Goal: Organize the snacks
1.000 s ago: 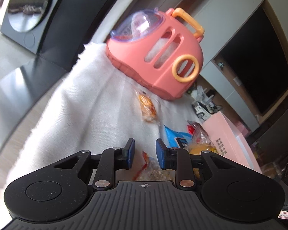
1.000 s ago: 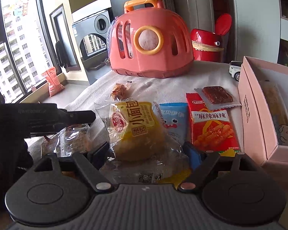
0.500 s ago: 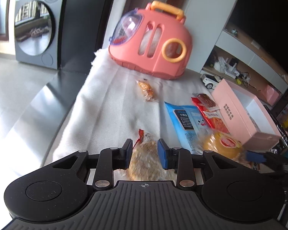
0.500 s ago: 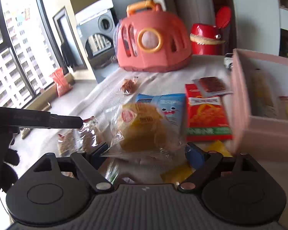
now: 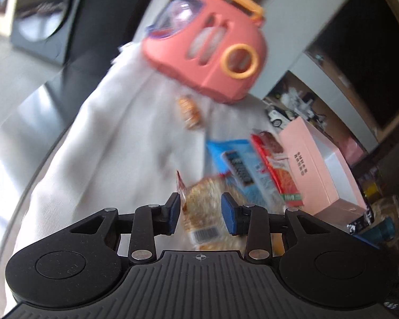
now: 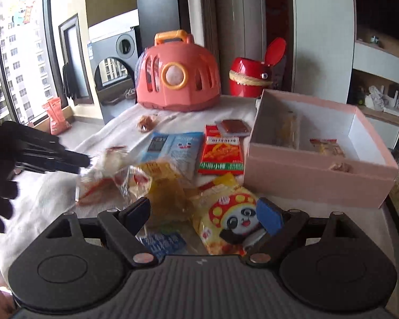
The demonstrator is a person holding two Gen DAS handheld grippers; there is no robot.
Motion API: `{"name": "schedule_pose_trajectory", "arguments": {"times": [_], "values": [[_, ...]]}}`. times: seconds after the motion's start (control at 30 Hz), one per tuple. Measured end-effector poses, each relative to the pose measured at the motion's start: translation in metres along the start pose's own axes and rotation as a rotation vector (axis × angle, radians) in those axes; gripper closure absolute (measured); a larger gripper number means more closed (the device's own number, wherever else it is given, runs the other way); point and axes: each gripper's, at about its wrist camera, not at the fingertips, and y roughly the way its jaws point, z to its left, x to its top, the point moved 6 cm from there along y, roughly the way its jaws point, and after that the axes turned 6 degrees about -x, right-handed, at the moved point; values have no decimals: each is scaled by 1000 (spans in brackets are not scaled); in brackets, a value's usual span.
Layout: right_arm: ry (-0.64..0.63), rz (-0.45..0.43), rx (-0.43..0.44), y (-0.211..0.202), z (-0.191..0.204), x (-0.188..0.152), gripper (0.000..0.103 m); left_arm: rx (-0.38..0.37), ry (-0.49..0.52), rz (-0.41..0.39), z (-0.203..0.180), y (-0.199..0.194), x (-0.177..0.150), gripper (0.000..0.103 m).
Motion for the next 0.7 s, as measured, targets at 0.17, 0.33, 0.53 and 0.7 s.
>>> {"name": "schedule_pose_trajectory", "arguments": {"times": [0.17, 0.33, 0.53, 0.7], "values": [[77, 6, -108, 15, -35, 10, 17, 26, 112, -98, -28, -28, 13, 65], [131, 106, -145, 50, -50, -3, 37, -263, 126, 159, -80, -38, -30, 65], [90, 136, 2, 33, -17, -17, 39, -300, 123, 308, -109, 18, -68, 73], [-4, 194, 127, -2, 9, -41, 39, -115, 169, 117, -84, 28, -28, 77]]}}
